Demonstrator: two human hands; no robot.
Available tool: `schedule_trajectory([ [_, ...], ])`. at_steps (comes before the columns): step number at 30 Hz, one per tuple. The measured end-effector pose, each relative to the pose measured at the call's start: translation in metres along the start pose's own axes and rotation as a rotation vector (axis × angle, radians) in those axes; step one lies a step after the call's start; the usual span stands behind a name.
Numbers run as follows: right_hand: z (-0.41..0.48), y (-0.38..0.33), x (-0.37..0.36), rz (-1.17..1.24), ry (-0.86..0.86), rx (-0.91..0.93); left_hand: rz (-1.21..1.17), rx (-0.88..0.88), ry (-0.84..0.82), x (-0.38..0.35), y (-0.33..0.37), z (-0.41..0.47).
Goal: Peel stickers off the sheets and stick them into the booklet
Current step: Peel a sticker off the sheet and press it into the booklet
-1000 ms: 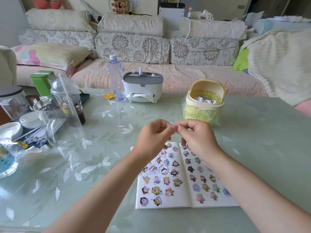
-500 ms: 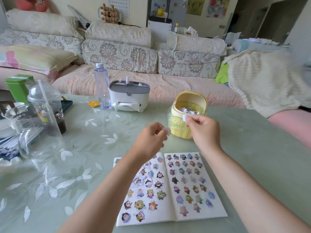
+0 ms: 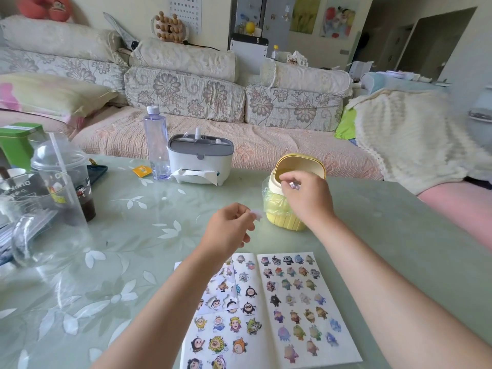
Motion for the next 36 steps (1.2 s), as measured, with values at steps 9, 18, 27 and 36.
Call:
schedule_trajectory([
  [9,-0.1,-0.052,0.007,-0.085,-0.211,0.437,-0.112,0.188,-0.056,0.004,-0.016,-0.027],
  [18,-0.119,-0.046,0.018,0.204,-0.271,0.157,-0.106,0.23,-0.146,0.01,-0.012,-0.062],
  [27,-0.159,-0.037,0.001,0.657,-0.686,-0.347,0.149,0.01,-0.118,0.014,0.013,-0.098],
  [36,-0.177,-0.034,0.014,0.412,-0.655,-0.191,0.214,0.109,-0.119,0.016,-0.001,-0.122],
])
Point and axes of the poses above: each hand's wrist, its own z-axis towards the middle knuckle, its own x-axis out of the back of the hand, y = z × x, the point moved 8 cm from there along z, towards the middle knuckle, and after that the axes turned 13 degrees about -z, right-handed, at the moved point
